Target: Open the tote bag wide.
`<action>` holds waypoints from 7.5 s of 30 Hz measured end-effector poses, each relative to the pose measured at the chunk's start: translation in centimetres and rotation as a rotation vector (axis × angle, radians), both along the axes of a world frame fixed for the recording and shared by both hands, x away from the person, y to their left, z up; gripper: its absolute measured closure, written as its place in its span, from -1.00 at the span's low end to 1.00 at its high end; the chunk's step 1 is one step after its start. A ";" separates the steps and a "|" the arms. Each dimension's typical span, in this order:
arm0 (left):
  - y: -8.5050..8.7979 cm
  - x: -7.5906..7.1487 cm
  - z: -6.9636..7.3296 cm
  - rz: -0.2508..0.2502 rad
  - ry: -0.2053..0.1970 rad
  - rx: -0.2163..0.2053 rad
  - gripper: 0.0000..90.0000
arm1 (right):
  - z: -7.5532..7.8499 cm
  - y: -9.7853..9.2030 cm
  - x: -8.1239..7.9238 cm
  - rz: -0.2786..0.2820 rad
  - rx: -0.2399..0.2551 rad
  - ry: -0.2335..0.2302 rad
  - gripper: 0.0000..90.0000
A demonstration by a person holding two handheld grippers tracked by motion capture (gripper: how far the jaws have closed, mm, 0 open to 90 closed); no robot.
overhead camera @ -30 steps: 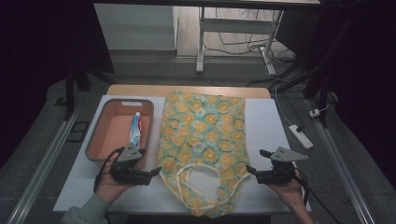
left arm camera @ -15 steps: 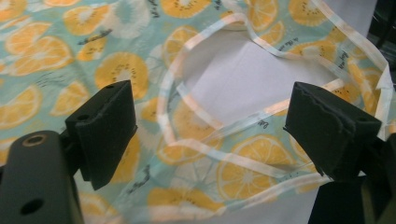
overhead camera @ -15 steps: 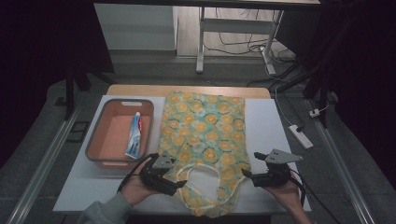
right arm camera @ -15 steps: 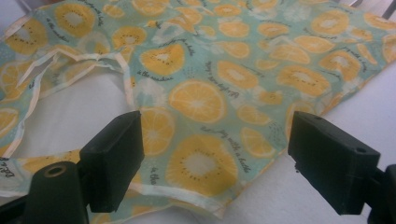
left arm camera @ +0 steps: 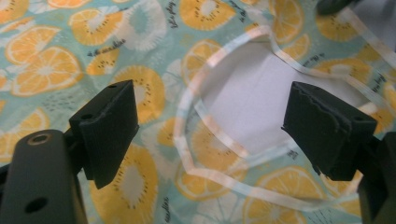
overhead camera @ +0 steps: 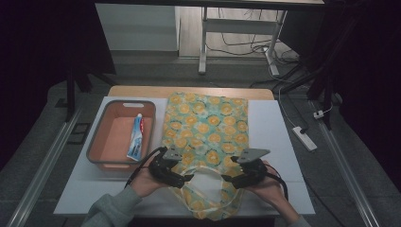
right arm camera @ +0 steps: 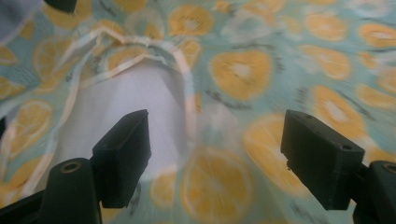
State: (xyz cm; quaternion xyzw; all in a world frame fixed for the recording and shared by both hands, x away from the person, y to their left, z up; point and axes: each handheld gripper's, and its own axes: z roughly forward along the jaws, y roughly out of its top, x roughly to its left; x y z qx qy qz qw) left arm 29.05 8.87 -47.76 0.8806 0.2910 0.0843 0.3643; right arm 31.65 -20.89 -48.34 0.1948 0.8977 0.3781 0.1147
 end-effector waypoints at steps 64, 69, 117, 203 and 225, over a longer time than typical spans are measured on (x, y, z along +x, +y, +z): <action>3.5 5.7 3.4 0.101 -0.074 -0.173 0.96 | 6.4 0.0 7.2 -0.135 0.154 -0.038 0.97; 2.5 6.9 2.3 0.101 -0.036 -0.135 0.96 | 3.2 -0.6 9.1 -0.170 0.114 0.062 0.97; 5.0 7.3 5.0 0.045 0.016 -0.315 0.96 | 8.5 -2.0 0.0 -0.013 0.298 -0.057 0.97; 1.2 9.2 4.4 0.134 -0.046 -0.232 0.56 | 4.2 5.7 7.9 0.000 0.098 0.110 0.97; -10.0 4.7 0.6 -0.216 0.018 0.082 -0.15 | 3.4 3.4 11.3 -0.094 0.187 0.188 0.97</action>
